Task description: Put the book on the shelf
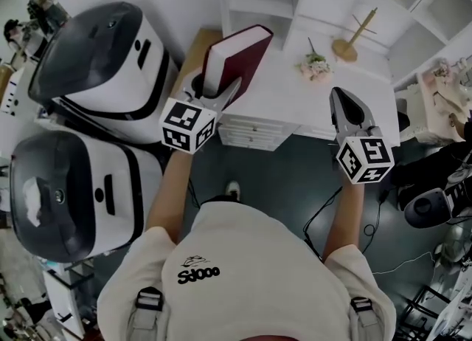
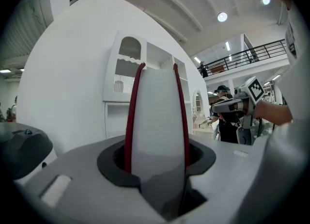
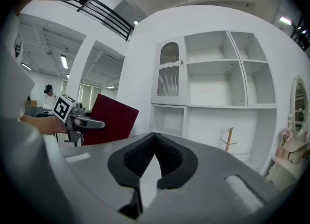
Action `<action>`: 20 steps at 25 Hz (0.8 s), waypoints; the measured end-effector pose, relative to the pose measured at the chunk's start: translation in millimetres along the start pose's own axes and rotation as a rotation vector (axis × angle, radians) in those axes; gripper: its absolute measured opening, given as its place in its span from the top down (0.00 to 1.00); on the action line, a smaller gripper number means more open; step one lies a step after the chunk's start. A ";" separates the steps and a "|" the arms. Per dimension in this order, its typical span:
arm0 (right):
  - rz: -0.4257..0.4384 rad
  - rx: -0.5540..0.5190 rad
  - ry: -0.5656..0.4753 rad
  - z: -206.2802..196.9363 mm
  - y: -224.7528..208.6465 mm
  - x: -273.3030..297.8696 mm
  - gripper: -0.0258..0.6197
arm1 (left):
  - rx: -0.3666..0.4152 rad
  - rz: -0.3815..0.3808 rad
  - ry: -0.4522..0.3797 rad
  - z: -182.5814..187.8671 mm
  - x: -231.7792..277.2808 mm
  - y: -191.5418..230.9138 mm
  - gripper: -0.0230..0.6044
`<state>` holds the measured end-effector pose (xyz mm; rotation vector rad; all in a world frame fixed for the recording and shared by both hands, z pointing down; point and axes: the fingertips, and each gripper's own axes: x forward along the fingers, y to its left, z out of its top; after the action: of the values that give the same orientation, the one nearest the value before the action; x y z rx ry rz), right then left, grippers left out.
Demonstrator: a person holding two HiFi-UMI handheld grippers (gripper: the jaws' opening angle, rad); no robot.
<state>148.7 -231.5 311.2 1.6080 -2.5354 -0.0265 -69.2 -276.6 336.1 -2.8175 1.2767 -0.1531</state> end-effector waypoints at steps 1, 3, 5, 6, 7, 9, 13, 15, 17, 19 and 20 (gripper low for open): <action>-0.005 0.007 -0.003 1.0 -3.0 8.8 0.96 | 0.024 -0.015 0.002 1.6 7.4 4.8 0.60; -0.013 0.015 -0.008 3.0 -8.6 26.5 0.96 | 0.076 -0.040 0.003 5.9 22.2 14.0 0.60; -0.017 0.015 -0.008 3.9 -13.9 43.8 0.96 | 0.123 -0.048 0.011 8.7 39.3 25.7 0.60; -0.017 0.015 -0.006 3.9 -16.8 51.7 0.96 | 0.148 -0.046 0.021 9.1 49.1 32.5 0.60; -0.016 0.016 -0.004 3.6 -20.0 59.0 0.96 | 0.177 -0.041 0.032 9.6 59.7 39.8 0.60; -0.012 0.016 0.006 1.8 -27.9 71.4 0.96 | 0.242 -0.023 0.064 10.3 81.7 53.2 0.60; -0.005 0.026 0.031 -7.3 -53.2 93.1 0.96 | 0.372 -0.008 0.119 10.5 127.9 68.9 0.60; 0.002 0.036 0.043 -13.1 -69.4 106.2 0.96 | 0.444 0.004 0.147 11.3 152.6 75.3 0.60; 0.018 0.040 0.057 -18.2 -85.3 120.8 0.96 | 0.537 0.022 0.189 9.0 178.9 81.7 0.60; 0.043 0.040 0.069 -22.0 -101.5 138.1 0.96 | 0.617 0.040 0.230 5.3 207.2 90.2 0.59; 0.057 0.039 0.076 -24.5 -110.0 147.1 0.96 | 0.635 0.044 0.245 3.4 221.0 94.5 0.59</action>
<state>189.0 -409.8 341.5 1.5197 -2.5371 0.0895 5.4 -505.1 340.8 -2.2679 1.0739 -0.7704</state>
